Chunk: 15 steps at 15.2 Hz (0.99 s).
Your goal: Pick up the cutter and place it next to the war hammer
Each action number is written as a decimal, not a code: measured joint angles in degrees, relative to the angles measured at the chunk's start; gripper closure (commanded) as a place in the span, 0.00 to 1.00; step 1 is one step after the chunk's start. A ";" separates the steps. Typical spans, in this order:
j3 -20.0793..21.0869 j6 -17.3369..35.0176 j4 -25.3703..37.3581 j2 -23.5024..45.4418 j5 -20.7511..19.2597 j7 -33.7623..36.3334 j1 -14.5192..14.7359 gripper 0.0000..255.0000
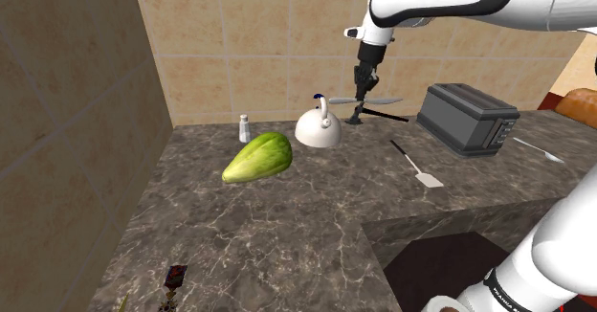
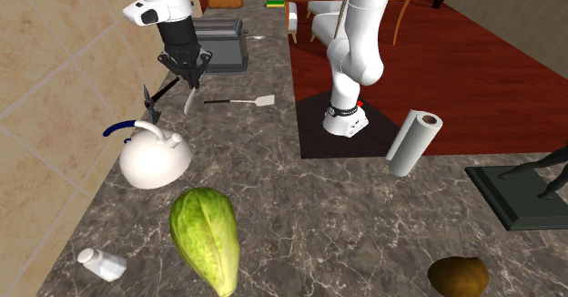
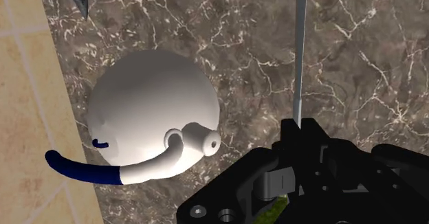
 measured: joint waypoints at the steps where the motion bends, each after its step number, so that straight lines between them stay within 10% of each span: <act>1: -0.69 -0.43 0.55 0.19 0.04 -1.37 -0.70 1.00; 15: -8.50 -2.13 8.63 7.49 1.37 -18.14 -9.61 1.00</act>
